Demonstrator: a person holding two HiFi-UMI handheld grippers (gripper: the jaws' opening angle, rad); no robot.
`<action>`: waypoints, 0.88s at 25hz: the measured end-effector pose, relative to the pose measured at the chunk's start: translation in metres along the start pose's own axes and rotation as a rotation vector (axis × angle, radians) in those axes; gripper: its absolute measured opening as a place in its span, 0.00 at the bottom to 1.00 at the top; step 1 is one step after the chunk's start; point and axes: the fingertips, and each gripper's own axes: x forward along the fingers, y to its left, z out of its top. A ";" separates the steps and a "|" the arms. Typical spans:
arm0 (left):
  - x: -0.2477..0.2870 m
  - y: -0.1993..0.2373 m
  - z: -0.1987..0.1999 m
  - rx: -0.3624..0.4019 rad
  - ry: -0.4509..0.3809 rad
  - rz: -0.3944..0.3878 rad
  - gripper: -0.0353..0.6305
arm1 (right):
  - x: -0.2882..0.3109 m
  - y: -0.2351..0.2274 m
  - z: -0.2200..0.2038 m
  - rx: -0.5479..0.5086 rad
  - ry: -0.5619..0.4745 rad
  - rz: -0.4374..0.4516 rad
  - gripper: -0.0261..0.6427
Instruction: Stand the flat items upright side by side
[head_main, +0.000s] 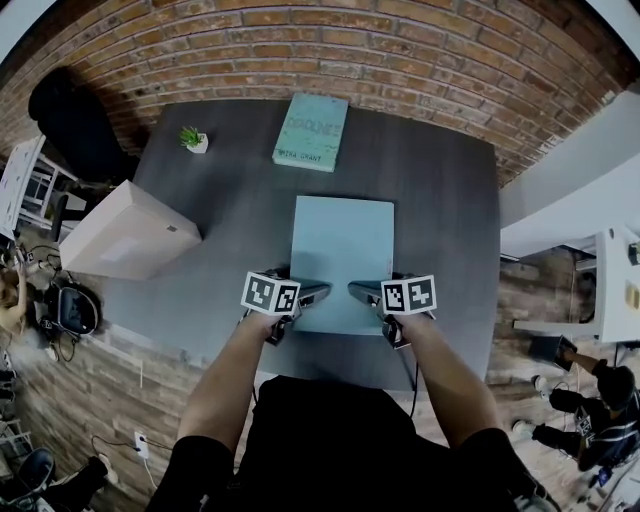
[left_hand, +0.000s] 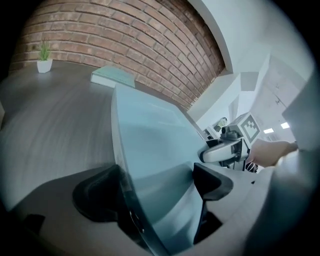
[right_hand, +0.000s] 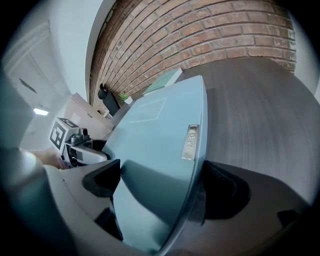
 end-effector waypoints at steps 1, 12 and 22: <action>-0.001 -0.002 0.001 0.003 -0.004 0.009 0.76 | -0.001 0.001 0.000 0.003 0.001 0.007 0.81; -0.051 -0.006 0.016 0.053 -0.123 0.168 0.76 | -0.015 0.039 0.025 -0.147 -0.068 0.059 0.75; -0.139 0.015 -0.003 0.001 -0.316 0.345 0.76 | -0.017 0.132 0.068 -0.420 -0.183 0.174 0.61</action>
